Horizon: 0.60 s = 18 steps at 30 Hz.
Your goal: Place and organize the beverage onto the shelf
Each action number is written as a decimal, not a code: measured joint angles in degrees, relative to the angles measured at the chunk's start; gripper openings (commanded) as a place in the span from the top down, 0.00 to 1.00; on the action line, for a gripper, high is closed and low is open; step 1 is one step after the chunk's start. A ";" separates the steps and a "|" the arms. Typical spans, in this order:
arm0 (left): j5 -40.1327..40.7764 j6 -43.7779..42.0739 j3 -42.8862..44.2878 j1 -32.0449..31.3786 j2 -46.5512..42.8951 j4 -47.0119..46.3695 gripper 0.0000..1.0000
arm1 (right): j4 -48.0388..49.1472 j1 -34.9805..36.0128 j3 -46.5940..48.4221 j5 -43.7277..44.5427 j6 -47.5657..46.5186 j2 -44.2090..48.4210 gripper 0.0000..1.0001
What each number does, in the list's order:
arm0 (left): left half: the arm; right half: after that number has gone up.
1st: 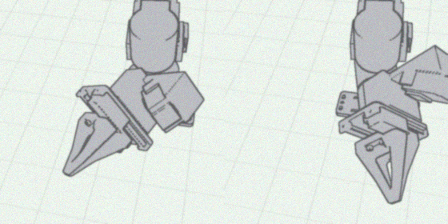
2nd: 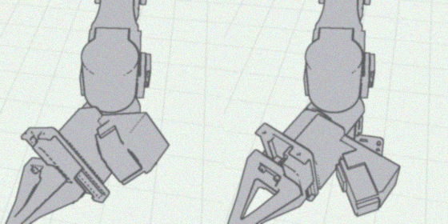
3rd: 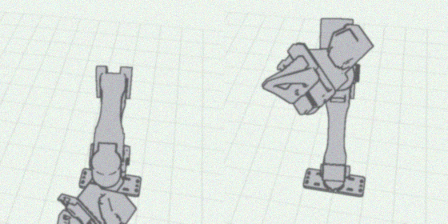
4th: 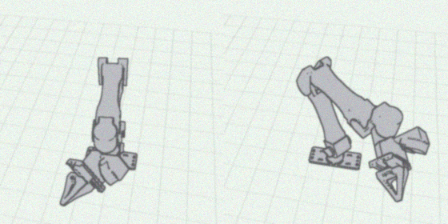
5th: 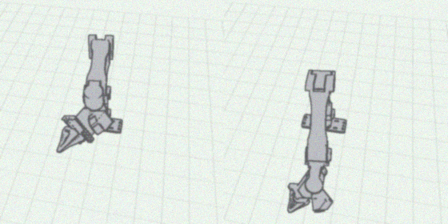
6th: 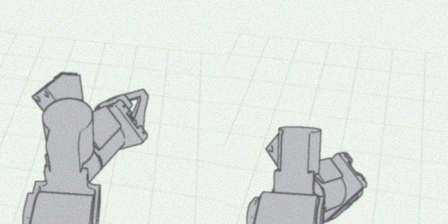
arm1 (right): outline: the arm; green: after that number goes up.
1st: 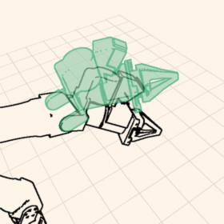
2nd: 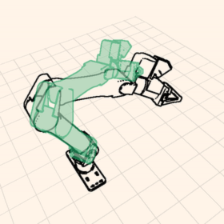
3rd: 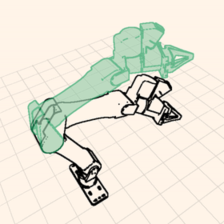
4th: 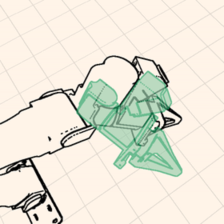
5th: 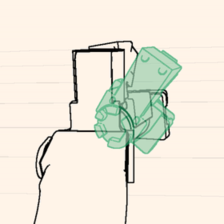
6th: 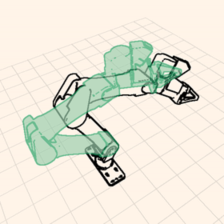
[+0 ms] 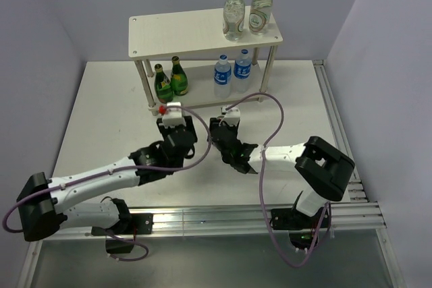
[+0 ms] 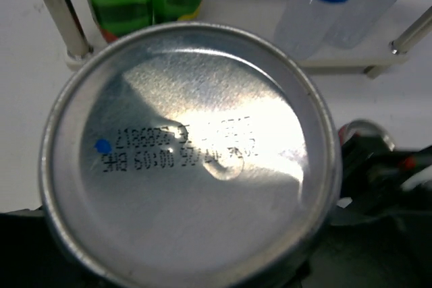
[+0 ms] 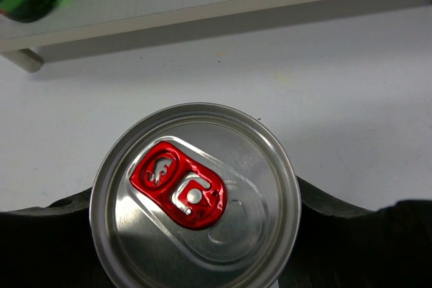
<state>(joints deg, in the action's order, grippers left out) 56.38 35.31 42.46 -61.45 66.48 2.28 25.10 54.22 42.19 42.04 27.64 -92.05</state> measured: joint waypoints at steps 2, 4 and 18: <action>-0.57 -4.11 6.62 1.44 -0.63 3.63 1.00 | -0.17 0.48 -0.24 -0.02 0.15 1.11 1.00; -1.97 -8.61 13.75 3.65 -0.55 5.79 1.00 | -0.37 0.83 -0.74 0.00 0.39 2.01 1.00; -22.91 -24.15 70.16 33.90 23.58 19.65 1.00 | -2.86 2.29 -5.14 0.92 1.33 7.54 1.00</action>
<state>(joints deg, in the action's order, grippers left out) 33.47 11.16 112.62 -27.55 90.06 21.93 22.24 56.51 37.06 42.96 28.97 -84.51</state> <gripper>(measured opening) 0.592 0.616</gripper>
